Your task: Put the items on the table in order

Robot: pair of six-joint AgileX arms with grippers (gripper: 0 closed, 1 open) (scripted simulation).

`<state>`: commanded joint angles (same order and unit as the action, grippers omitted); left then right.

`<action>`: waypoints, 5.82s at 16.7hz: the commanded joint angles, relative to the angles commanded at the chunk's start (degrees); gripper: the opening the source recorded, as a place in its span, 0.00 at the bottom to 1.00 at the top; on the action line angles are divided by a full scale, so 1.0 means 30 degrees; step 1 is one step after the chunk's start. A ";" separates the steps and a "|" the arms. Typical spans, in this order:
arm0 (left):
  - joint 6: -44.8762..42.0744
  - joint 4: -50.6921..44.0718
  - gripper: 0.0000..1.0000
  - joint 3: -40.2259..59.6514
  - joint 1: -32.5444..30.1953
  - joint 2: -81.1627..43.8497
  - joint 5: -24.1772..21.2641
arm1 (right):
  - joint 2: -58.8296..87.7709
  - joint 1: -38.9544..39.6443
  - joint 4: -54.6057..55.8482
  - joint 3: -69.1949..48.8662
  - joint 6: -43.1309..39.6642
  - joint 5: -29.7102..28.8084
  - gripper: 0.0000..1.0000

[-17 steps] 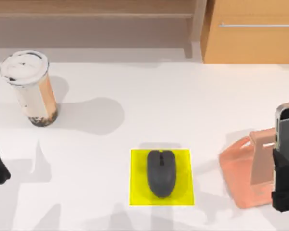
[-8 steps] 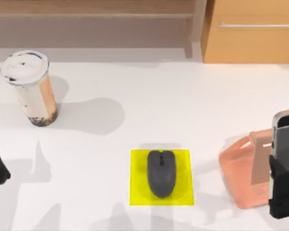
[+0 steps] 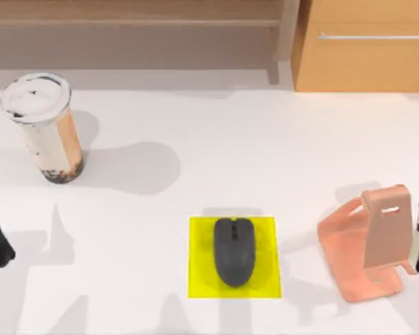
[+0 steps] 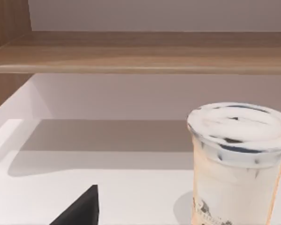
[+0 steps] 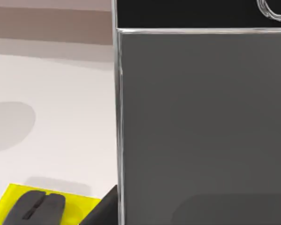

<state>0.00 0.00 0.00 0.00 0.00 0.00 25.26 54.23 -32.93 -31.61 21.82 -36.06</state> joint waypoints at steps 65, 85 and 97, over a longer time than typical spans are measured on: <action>0.0000 0.0000 1.00 0.0000 0.0000 0.0000 0.0000 | -0.2117 -0.8565 0.8268 0.6156 -0.3451 0.6142 1.00; 0.0011 0.1534 1.00 -0.0057 -0.0549 -0.2379 0.0337 | -0.8419 -1.8076 1.0977 1.0538 -0.7274 1.2020 1.00; 0.0457 0.9624 1.00 -0.0065 -0.2148 -1.5368 0.1496 | -0.8419 -1.8076 1.0977 1.0538 -0.7274 1.2020 1.00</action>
<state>1.37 28.87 -0.20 -6.44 -46.10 4.49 0.00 0.00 0.00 0.00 0.00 0.00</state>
